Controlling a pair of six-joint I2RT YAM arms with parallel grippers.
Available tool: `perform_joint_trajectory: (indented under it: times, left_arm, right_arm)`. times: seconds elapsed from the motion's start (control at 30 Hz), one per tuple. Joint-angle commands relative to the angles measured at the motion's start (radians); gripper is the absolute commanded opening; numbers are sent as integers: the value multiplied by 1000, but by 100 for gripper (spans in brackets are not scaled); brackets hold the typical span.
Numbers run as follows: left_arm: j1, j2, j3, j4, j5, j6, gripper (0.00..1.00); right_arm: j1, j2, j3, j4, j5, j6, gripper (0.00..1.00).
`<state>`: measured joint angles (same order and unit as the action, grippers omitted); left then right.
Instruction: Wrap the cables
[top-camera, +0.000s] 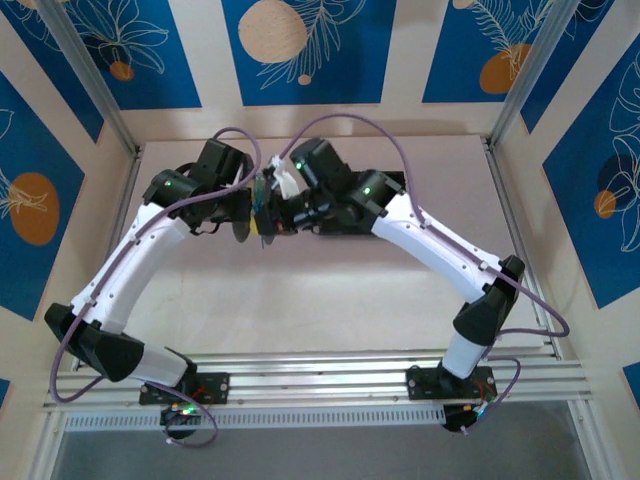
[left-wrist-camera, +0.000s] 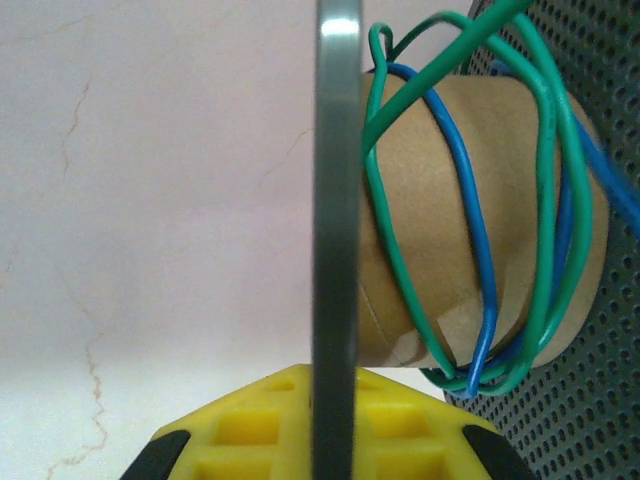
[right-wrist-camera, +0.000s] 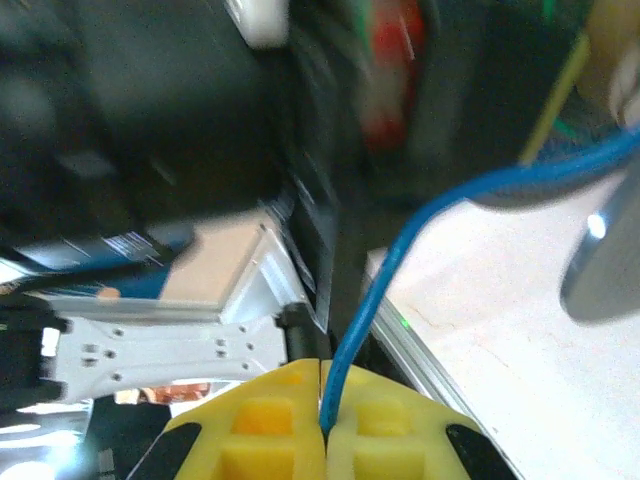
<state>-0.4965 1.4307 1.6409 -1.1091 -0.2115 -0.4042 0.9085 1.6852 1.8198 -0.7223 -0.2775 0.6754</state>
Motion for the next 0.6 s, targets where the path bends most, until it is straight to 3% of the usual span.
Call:
perform_joint_trajectory:
  times: [0.0, 0.27, 0.57]
  left_arm:
    - [46, -22, 6, 141, 30, -107, 0]
    - [130, -101, -71, 304, 231, -250, 0]
    - [219, -182, -169, 451, 500, -389, 0]
  right_arm:
    - [65, -75, -145, 106, 33, 66, 0]
    - [93, -116, -425, 348, 172, 150, 0]
    - [105, -166, -630, 571, 366, 55, 0]
